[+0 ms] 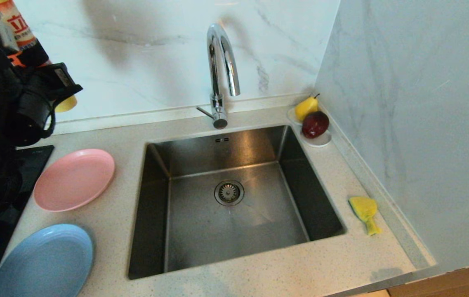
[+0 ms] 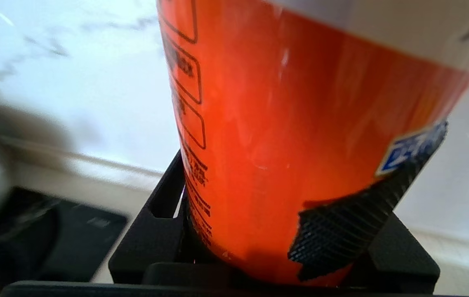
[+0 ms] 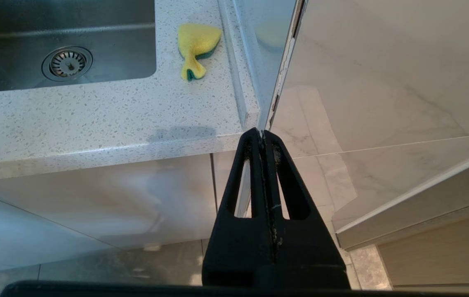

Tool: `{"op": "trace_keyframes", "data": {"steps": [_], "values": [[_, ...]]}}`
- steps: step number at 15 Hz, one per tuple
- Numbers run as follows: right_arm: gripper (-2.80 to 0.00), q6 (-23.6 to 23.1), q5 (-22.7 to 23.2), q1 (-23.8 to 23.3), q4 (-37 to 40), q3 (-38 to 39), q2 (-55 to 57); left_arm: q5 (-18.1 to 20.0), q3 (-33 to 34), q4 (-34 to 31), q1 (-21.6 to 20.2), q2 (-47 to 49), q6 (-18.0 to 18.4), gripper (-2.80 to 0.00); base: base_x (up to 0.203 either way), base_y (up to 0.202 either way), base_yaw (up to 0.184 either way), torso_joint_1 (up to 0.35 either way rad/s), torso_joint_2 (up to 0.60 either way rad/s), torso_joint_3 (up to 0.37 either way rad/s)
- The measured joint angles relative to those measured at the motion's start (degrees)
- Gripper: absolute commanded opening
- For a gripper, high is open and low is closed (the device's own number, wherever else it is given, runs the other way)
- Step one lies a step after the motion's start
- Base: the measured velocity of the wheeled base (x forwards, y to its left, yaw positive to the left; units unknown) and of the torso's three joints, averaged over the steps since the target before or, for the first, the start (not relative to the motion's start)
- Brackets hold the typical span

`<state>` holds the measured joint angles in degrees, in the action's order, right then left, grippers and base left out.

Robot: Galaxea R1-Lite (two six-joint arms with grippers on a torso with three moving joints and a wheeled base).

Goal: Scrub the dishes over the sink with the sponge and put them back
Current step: Squeeze it onto the sponge

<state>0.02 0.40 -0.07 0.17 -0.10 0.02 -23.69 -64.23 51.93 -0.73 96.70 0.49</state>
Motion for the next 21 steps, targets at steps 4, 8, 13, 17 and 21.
{"op": "trace_keyframes", "data": {"steps": [4, 8, 13, 17, 21], "values": [[-2.80, 0.0, 0.0, 0.0, 0.0, 0.0, 0.0, 4.8, 2.9, -12.8, 3.2, -12.0, 1.3, -2.80, 0.000, 0.000, 0.000, 0.000, 0.00, 0.000], [-2.80, 0.0, 0.0, 0.0, 0.0, 0.0, 0.0, 9.2, 3.9, -25.7, 10.0, -23.0, 6.4, -2.80, 0.000, 0.000, 0.000, 0.000, 0.00, 0.000], [-2.80, 0.0, 0.0, 0.0, 0.0, 0.0, 0.0, 21.1, 3.9, -44.6, 12.7, -34.5, 14.5, -2.80, 0.000, 0.000, 0.000, 0.000, 0.00, 0.000], [-2.80, 0.0, 0.0, 0.0, 0.0, 0.0, 0.0, 25.8, 3.9, -46.4, 16.0, -36.9, 22.8, -2.80, 0.000, 0.000, 0.000, 0.000, 0.00, 0.000], [-2.80, 0.0, 0.0, 0.0, 0.0, 0.0, 0.0, 27.4, 0.6, -46.0, 18.5, -35.5, 25.8, -2.80, 0.000, 0.000, 0.000, 0.000, 0.00, 0.000]]}}
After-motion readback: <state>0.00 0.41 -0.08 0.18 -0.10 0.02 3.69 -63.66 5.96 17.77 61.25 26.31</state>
